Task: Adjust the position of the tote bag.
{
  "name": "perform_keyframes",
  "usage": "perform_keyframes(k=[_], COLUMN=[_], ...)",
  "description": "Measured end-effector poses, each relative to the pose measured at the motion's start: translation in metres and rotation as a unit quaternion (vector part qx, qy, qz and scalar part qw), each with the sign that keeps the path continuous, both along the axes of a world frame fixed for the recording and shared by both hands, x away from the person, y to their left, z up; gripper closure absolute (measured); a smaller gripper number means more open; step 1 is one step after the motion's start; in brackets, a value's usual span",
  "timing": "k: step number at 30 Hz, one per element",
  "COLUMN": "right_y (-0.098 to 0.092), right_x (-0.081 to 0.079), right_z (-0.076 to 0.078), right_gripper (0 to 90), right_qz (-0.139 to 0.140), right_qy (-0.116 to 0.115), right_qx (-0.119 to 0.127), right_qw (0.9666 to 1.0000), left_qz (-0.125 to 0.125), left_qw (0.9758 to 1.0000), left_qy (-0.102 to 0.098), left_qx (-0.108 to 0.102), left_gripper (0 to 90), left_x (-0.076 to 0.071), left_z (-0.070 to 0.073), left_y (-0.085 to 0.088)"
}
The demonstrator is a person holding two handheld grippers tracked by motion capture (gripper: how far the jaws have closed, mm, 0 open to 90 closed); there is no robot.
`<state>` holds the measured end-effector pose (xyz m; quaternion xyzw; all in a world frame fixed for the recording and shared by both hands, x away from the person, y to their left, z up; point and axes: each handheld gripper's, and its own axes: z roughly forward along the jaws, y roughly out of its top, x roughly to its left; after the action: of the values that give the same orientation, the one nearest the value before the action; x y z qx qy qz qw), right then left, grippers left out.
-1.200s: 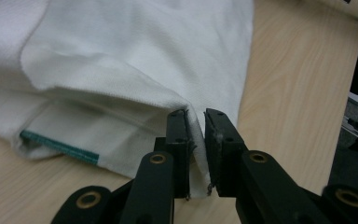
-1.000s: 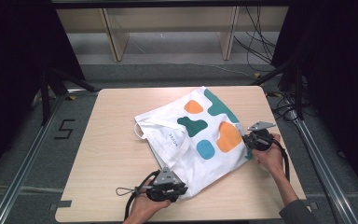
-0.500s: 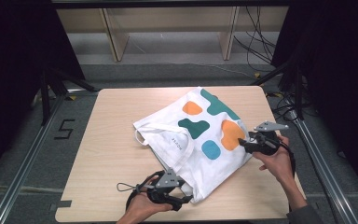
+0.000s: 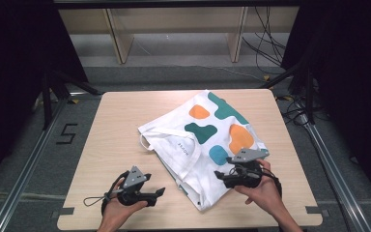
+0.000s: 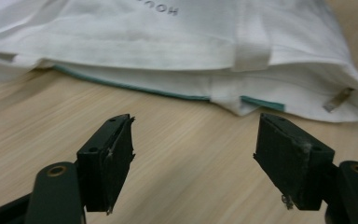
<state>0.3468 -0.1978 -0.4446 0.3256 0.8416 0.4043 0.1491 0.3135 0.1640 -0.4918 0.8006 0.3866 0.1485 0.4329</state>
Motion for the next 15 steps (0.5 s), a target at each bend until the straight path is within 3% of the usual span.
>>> perform_keyframes(k=[1,2,3,5,9,12,13,15], right_y=[0.006,0.011,0.015,0.025,0.041,0.052,0.056,0.063], right_x=[-0.004,-0.006,-0.009,-0.015,-0.022,-0.027,-0.028,-0.031], right_z=[-0.001,-0.002,-0.004,-0.007,-0.016,-0.023,-0.025,-0.032], right_gripper=[33.6,33.6,33.4,32.6,32.4,32.0,31.9,31.7], right_qz=[0.009,0.020,0.023,0.033,0.047,0.054,0.059,0.060], right_qy=[0.004,0.001,0.003,0.002,0.010,0.010,0.011,-0.003], right_qx=[0.001,-0.003,-0.002,-0.010,-0.019,-0.029,-0.033,-0.048], right_qw=[0.9999,0.9998,0.9997,0.9994,0.9987,0.9980,0.9977,0.9970], left_qz=[0.008,0.025,0.033,0.061,0.087,0.083,0.072,0.073], left_qw=[0.9999,0.9996,0.9994,0.9980,0.9959,0.9964,0.9974,0.9973], left_qy=[0.000,-0.002,-0.004,-0.004,0.000,0.002,0.005,0.002], left_qx=[0.007,-0.008,-0.005,-0.018,-0.023,-0.014,0.000,-0.009], left_gripper=[26.2,25.9,25.8,25.6,24.6,24.7,24.7,24.6], left_x=[0.001,0.001,0.002,0.003,0.005,0.004,0.005,0.005], left_z=[0.000,-0.001,0.000,-0.001,-0.004,-0.005,-0.004,-0.005], left_y=[0.007,0.010,0.017,0.025,0.037,0.038,0.040,0.038])
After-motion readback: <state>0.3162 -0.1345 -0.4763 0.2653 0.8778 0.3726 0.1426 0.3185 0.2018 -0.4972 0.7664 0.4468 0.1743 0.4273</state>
